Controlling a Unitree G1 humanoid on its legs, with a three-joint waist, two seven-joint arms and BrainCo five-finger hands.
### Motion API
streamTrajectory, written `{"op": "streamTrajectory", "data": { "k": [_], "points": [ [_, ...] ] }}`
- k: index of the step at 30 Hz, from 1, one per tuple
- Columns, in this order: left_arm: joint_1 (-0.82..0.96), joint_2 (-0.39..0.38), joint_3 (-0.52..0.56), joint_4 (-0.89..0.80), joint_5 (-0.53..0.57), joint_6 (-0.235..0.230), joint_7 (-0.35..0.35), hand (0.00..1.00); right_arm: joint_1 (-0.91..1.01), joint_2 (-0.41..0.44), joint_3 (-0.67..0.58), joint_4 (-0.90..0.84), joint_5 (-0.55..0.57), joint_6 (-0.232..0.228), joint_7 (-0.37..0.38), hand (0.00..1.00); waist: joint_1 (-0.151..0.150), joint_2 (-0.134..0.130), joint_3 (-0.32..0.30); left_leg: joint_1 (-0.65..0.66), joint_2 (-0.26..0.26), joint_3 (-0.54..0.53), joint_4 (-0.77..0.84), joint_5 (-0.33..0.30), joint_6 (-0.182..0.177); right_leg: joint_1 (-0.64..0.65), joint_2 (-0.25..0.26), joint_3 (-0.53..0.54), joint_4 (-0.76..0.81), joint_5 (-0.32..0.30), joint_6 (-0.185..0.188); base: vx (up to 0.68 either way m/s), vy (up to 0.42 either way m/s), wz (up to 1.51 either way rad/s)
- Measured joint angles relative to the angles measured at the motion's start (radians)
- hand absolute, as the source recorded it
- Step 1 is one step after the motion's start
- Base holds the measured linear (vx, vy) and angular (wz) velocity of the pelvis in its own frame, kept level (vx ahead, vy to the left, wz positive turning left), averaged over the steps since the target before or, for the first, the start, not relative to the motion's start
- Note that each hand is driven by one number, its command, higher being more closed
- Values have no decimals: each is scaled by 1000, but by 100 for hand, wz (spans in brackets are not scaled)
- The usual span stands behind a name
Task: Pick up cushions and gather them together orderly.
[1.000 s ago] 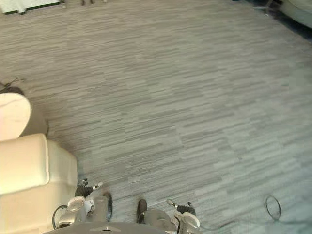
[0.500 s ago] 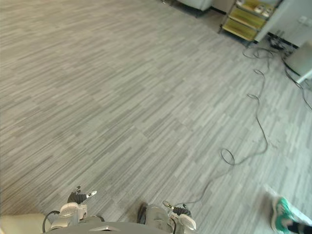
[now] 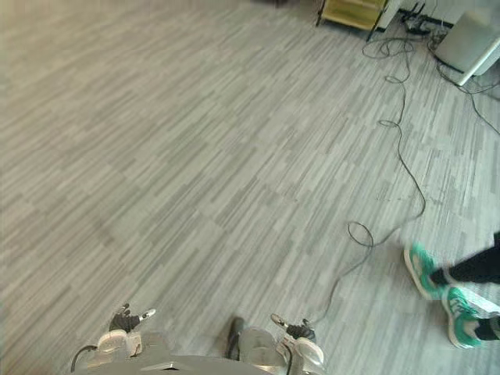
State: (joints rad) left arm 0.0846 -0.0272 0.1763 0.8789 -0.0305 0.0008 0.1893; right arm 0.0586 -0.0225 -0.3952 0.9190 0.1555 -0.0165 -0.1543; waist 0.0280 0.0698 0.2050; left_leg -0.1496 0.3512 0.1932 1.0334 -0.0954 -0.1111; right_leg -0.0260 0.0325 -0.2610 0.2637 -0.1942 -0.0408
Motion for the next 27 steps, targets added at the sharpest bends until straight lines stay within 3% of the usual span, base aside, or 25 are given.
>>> {"op": "streamTrajectory", "data": {
  "k": [2, 4, 5, 6, 7, 8, 9, 10, 11, 12, 13, 14, 15, 16, 17, 18, 19, 20, 21, 22, 23, 25, 26, 27],
  "points": [
    [1, 1, 2, -13, -4, -2, 0, 0, 0, -1, 0, 8, 6, 5, -2, 0, 9, -4, 2, -81, -34, 10, 19, -76, 5, 48, -6, 27, -35, -6, 6, 255, 81, -37],
    [3, 0, 7, -41, -8, -4, 1, 0, -8, -6, -1, 32, 9, 13, -2, 0, 32, -12, 5, -139, -83, 49, -105, -121, 33, 95, -24, 70, -83, -6, 6, 272, 120, -47],
    [3, -1, 10, -52, -9, -7, 1, 0, -17, -9, -4, 47, 14, 18, -2, 0, 43, -17, 5, -166, -126, 59, -275, -121, 33, 111, -44, 90, -106, -10, 12, 255, 148, -48],
    [5, -3, 10, -57, -8, -8, 1, 0, -20, -10, -7, 50, 14, 19, -2, 0, 52, -18, 4, -165, -154, 57, -420, -106, 18, 117, -57, 96, -116, -13, 19, 412, 262, -70],
    [10, -4, 12, -62, -8, -9, 2, 0, -24, -10, -10, 50, 15, 19, -2, 0, 62, -16, 4, -153, -186, 47, -675, -40, 11, 139, -70, 119, -139, -21, 35, 499, 324, -75],
    [9, 1, 20, -61, -13, -9, 2, 0, -22, -4, -10, 53, 15, 20, -3, 0, 74, -27, 4, -133, -210, 29, -787, 115, 18, 177, -89, 151, -166, -31, 51, 487, 302, -73],
    [8, 5, 19, -61, -13, -8, 3, 0, -22, -2, -8, 54, 15, 21, -4, 0, 80, -33, -5, -115, -235, 32, -804, 138, 54, 191, -106, 168, -183, -37, 60, 546, 248, -37],
    [-1, 19, 16, -59, -8, -10, 4, 0, -27, 12, 2, 61, 15, 20, -3, 0, 74, -63, -9, -127, -252, 43, -746, 93, 83, 205, -116, 183, -206, -13, 50, 555, 213, -13],
    [-9, 25, 27, -54, -13, -12, 5, 0, -44, 13, 0, 80, 14, 20, -2, 0, 72, -64, -8, -163, -238, 42, -633, 39, 113, 230, -115, 194, -229, 54, 63, 544, 225, 0],
    [-13, 32, 38, -49, -13, -12, 5, 0, -46, 16, 0, 80, 14, 20, -2, 0, 78, -65, -6, -179, -232, 42, -568, 20, 118, 245, -124, 201, -232, 71, 72, 510, 298, -11],
    [-16, 41, 59, -52, -15, -14, 5, 0, -49, 24, -2, 83, 13, 20, -2, 0, 84, -92, -10, -221, -247, 48, -466, -18, 130, 244, -159, 234, -170, 55, 101, 419, 273, -35],
    [12, 33, 51, -32, -12, -11, 11, 0, -37, 10, 0, 80, 12, 18, 0, 0, 88, -65, -47, -179, -251, 18, -561, -60, 130, 189, -153, 251, -32, 8, 165, 385, 255, -47],
    [16, 39, 59, -23, -28, -11, 13, 0, -38, 11, 3, 79, 10, 10, 0, 0, 84, -76, -47, -172, -262, 28, -539, -104, 133, 150, -173, 265, 90, -34, 207, 349, 191, -46],
    [14, 68, 40, 2, -26, -7, 20, 0, -38, 11, 17, 82, 1, 10, 1, 0, 81, -98, -51, -137, -292, 58, -534, -151, 145, 43, -211, 311, 342, -35, 245, 391, 171, -41],
    [22, 90, 13, 15, -26, 3, 24, 0, -35, 12, 31, 84, -4, 21, 3, 0, 78, -108, -36, -71, -305, 82, -539, -187, 143, -60, -228, 342, 578, 56, 320, 417, 146, -39],
    [30, 95, 8, 17, -26, 7, 25, 0, -37, 7, 32, 81, -6, 19, 3, 0, 76, -110, -23, -31, -314, 83, -550, -201, 144, -86, -239, 328, 664, 76, 319, 453, 125, -28],
    [48, 103, -13, 19, -26, 19, 26, 0, -30, -4, 32, 82, -6, 20, 1, 0, 57, -95, -5, 66, -325, 80, -588, -225, 150, -122, -267, 236, 792, 48, 244, 488, 102, -12],
    [69, 106, -28, 18, -26, 21, 26, 0, -22, -12, 32, 78, -5, 17, 0, 0, 51, -93, -8, 159, -329, 80, -659, -227, 152, -158, -282, 132, 813, -8, 164, 498, 88, -4],
    [72, 106, -30, 20, -26, 22, 26, 0, -23, -16, 34, 79, -4, 16, 1, 0, 47, -89, -9, 196, -329, 81, -690, -225, 152, -175, -280, 89, 792, -35, 151, 614, 62, -3],
    [62, 108, -32, 36, -25, 23, 26, 0, -26, -25, 38, 79, -5, 15, 2, 0, 41, -86, -9, 258, -319, 80, -751, -214, 140, -219, -264, 4, 687, -87, 122, 509, 27, 14],
    [56, 108, -33, 40, -24, 23, 25, 0, -30, -27, 34, 79, -5, 14, 2, 0, 29, -82, -8, 285, -306, 78, -780, -213, 138, -253, -243, -41, 573, -98, 104, 619, -11, 31],
    [40, 106, -45, 47, -23, 24, 24, 0, -38, -31, 25, 76, -4, 11, 3, 0, 8, -70, -1, 344, -285, 52, -839, -214, 137, -321, -183, -50, 302, -40, 85, 505, -77, 50],
    [27, 103, -55, 50, -13, 25, 22, 0, -40, -44, 22, 77, -4, 12, 2, 0, -7, -60, 7, 387, -271, 22, -881, -214, 137, -343, -161, -40, 91, 63, 108, 721, -201, 86],
    [22, 107, -61, 55, -2, 24, 20, 0, -34, -44, 15, 79, -5, 19, 1, 0, -16, -71, 5, 417, -281, -12, -913, -214, 136, -375, -171, -7, -42, 148, 153, 724, -233, 94]
  ]
}}
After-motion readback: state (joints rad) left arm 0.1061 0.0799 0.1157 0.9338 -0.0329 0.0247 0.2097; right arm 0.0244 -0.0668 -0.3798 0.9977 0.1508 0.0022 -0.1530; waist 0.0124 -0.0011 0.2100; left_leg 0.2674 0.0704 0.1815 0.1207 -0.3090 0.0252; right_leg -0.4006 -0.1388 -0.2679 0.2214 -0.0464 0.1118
